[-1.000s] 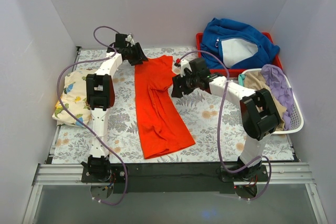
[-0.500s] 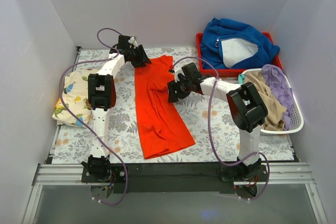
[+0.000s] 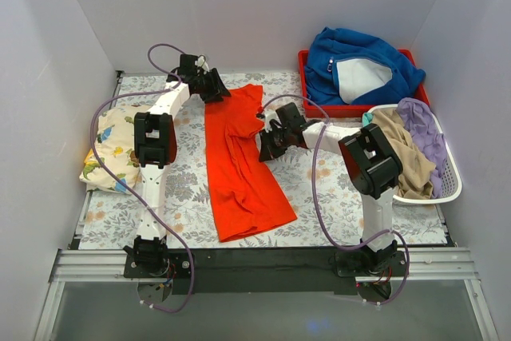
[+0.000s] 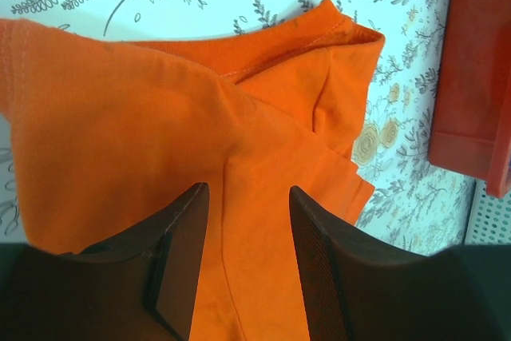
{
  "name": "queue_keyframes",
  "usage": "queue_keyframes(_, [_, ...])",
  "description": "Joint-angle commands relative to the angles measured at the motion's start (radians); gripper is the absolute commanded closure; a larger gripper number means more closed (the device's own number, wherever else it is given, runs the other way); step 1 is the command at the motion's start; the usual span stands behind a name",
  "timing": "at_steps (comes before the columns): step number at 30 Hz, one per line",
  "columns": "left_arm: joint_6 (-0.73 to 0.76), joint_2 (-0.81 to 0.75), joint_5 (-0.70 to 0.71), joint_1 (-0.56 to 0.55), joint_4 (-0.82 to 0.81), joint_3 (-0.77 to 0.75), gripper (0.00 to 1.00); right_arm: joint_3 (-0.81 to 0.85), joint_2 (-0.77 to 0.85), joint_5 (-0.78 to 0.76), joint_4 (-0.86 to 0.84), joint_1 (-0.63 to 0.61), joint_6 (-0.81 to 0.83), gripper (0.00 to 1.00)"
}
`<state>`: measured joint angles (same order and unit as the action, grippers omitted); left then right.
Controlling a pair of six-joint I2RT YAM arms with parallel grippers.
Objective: Fold and stack the t-shirts
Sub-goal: Fold the tshirt
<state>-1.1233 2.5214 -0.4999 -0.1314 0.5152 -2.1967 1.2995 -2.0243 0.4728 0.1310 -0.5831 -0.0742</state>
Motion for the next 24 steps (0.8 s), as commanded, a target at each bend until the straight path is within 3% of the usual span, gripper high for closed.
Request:
queue_keyframes(1, [-0.006,0.028,-0.014,-0.002,0.008,-0.043,0.56,-0.118,0.038,0.026,-0.039,-0.007,-0.027,0.93])
queue_keyframes(4, [-0.006,0.051,-0.015,-0.001,0.022,-0.067,0.56,-0.259,0.120,-0.014,-0.099,-0.012,-0.073,0.99])
queue_keyframes(16, [-0.036,0.094,-0.075,0.013,0.031,-0.130,0.56,-0.586,0.427,-0.262,-0.171,-0.096,-0.213,0.99])
queue_keyframes(18, [-0.041,0.096,-0.097,0.013,0.025,-0.136,0.56,-0.594,0.461,-0.310,-0.176,-0.098,-0.216,0.89])
queue_keyframes(20, [-0.033,0.085,-0.100,0.013,0.028,-0.129,0.56,-0.576,0.478,-0.318,-0.166,-0.098,-0.199,0.68])
queue_keyframes(22, [-0.011,0.034,-0.085,0.012,0.029,-0.091,0.56,-0.516,0.498,-0.329,-0.137,-0.098,-0.184,0.54])
queue_keyframes(24, [0.000,-0.037,-0.057,0.010,0.017,-0.063,0.56,-0.447,0.510,-0.352,-0.104,-0.096,-0.155,0.51])
